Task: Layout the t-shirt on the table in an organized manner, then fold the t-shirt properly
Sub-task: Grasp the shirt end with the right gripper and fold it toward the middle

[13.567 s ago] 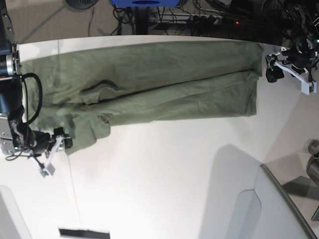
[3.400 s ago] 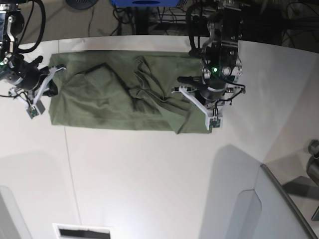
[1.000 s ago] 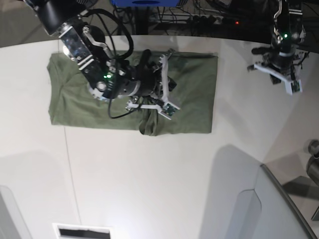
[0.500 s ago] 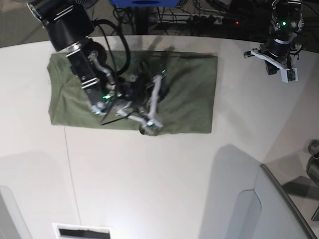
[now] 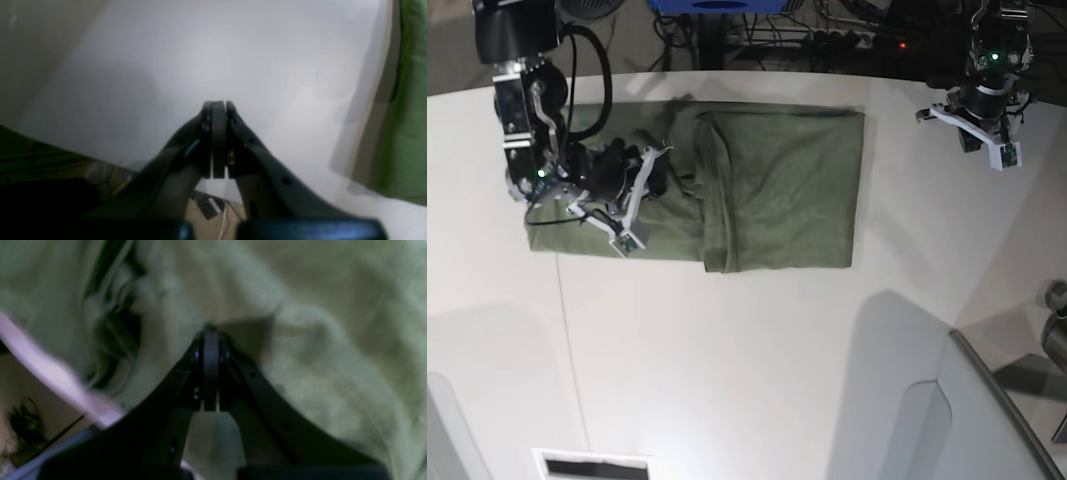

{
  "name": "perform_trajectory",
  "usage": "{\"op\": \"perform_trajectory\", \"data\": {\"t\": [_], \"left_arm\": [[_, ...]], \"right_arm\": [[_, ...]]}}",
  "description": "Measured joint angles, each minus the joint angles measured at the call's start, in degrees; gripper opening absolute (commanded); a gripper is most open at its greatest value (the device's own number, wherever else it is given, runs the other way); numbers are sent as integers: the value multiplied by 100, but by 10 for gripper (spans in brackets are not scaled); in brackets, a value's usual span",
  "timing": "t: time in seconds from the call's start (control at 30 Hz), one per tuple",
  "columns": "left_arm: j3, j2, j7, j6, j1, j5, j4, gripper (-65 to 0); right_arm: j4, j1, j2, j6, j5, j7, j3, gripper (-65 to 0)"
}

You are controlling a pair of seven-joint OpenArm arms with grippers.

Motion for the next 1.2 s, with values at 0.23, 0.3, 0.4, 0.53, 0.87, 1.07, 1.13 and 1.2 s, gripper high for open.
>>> {"op": "perform_trajectory", "data": {"t": [0.23, 0.3, 0.4, 0.53, 0.87, 1.07, 1.13, 1.2], "left_arm": [[-28, -219, -42, -52, 9, 393, -428, -650], [-52, -271, -37, 7, 7, 828, -723, -650], [-52, -232, -9, -28, 22, 1097, -824, -650], [-50, -208, -55, -55, -7, 1097, -811, -650], [-50, -203, -57, -57, -9, 1097, -811, -650], [-50, -205, -57, -55, -24, 1097, -811, -650], [-50, -203, -50, -57, -90, 1097, -820, -650], [-50, -205, -57, -55, -184, 1095, -839, -650]], "right_arm": [[1338, -612, -42, -459, -44, -339, -232, -513], [1049, -566, 50, -992, -50, -297, -651, -444], [734, -522, -15, -1556, 33, -96, -1172, -416], [326, -503, -44, -1596, 61, 275, -1484, -414], [142, -522, -31, -1593, 72, 258, -1628, -597], [175, -592, 0, -1593, 354, 232, -1628, -650], [254, -654, 15, -1596, 573, 136, -1628, -650], [428, -682, 15, -1596, 581, -249, -1626, -650]]}}
